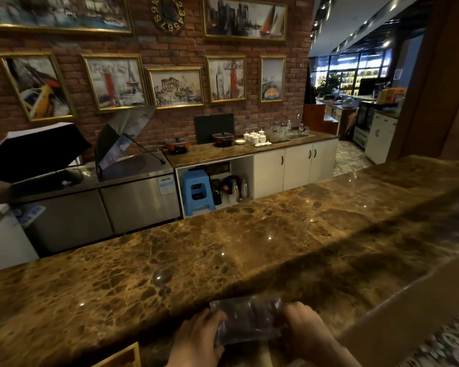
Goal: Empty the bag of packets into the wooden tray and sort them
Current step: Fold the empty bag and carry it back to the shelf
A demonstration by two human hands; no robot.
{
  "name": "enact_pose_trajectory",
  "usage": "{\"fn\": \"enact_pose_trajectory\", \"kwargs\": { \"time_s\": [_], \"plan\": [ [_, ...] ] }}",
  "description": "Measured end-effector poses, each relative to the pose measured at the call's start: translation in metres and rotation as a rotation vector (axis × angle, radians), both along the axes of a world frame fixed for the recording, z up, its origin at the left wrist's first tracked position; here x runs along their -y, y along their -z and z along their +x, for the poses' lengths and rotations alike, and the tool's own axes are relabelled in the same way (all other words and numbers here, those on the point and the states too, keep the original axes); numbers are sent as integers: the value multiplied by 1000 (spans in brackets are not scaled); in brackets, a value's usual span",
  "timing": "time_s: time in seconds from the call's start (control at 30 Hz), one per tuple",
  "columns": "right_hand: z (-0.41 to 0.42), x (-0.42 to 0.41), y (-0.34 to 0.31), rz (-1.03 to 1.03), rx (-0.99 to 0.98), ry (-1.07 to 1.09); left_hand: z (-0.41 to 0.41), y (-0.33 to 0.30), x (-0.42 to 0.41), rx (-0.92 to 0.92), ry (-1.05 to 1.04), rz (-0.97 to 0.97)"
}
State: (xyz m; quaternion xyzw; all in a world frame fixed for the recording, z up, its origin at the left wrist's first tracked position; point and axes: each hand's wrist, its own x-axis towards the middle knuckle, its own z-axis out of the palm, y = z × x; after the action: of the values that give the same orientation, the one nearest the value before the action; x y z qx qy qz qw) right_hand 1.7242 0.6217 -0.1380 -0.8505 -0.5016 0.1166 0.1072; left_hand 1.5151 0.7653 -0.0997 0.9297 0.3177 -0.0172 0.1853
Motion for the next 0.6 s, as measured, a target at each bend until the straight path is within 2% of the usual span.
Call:
{"fn": "enact_pose_trajectory", "kwargs": {
  "time_s": [0.2,0.6],
  "plan": [
    [-9,-16,-47,147,26,55,-1,-28,-32,94,-67,-29],
    [-24,-51,-178,414,183,-7,-24,-137,-71,387,-146,134]
  ]
}}
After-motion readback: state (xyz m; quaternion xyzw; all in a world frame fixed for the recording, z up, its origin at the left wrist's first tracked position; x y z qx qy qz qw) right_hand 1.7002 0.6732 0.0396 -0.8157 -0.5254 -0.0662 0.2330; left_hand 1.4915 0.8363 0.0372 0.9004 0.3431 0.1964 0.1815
